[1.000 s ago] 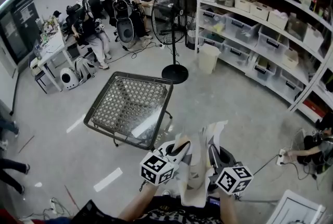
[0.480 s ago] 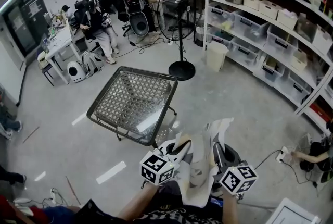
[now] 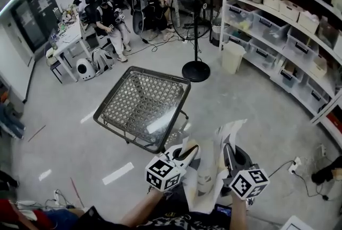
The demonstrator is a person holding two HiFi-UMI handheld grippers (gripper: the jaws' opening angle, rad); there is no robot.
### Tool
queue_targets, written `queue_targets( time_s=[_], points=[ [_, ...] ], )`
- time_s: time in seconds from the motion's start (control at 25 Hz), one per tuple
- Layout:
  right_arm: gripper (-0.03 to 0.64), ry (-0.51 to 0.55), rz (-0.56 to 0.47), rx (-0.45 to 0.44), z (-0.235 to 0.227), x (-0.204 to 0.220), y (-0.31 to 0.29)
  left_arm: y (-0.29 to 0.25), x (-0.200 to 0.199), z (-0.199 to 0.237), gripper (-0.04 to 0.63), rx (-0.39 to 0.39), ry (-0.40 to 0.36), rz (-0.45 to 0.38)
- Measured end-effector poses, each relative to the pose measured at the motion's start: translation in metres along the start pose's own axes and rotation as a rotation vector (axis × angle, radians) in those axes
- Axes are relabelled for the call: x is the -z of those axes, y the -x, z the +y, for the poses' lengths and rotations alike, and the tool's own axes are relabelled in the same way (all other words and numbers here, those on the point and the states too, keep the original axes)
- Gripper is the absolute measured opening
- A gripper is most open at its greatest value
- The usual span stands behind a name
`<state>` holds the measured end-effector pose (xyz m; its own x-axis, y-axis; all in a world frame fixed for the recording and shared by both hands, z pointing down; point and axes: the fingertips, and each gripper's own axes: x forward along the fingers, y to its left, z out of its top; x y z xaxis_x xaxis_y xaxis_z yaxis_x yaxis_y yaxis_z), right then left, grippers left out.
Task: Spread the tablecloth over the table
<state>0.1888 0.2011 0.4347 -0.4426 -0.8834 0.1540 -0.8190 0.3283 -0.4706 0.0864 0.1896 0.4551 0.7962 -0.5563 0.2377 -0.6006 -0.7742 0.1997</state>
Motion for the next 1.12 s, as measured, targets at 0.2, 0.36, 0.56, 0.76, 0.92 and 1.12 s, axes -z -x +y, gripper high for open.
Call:
queue_targets(
  time_s=[0.2, 0.36, 0.56, 0.76, 0.92, 1.12],
  points=[
    [0.017, 0.036, 0.038, 0.011, -0.024, -0.025, -0.047, -0.054, -0.017, 0.047, 0.020, 0.000, 0.033, -0.015],
    [0.017, 0.075, 0.061, 0.017, -0.050, -0.048, -0.105, -0.097, -0.041, 0.097, 0.020, 0.017, 0.035, -0.047],
    [0.017, 0.109, 0.073, 0.038, -0.061, -0.087, -0.177, -0.133, -0.080, 0.150, 0.020, 0.068, 0.009, -0.092],
    [0.017, 0.158, 0.047, 0.027, -0.063, -0.119, -0.236, -0.166, -0.105, 0.189, 0.020, 0.106, -0.037, -0.115],
    [0.017, 0.204, 0.036, 0.013, -0.065, -0.146, -0.269, -0.190, -0.125, 0.206, 0.020, 0.127, -0.070, -0.120],
    [0.018, 0.277, 0.061, -0.045, -0.076, -0.168, -0.323, -0.221, -0.149, 0.243, 0.021, 0.099, -0.114, -0.113]
  ],
)
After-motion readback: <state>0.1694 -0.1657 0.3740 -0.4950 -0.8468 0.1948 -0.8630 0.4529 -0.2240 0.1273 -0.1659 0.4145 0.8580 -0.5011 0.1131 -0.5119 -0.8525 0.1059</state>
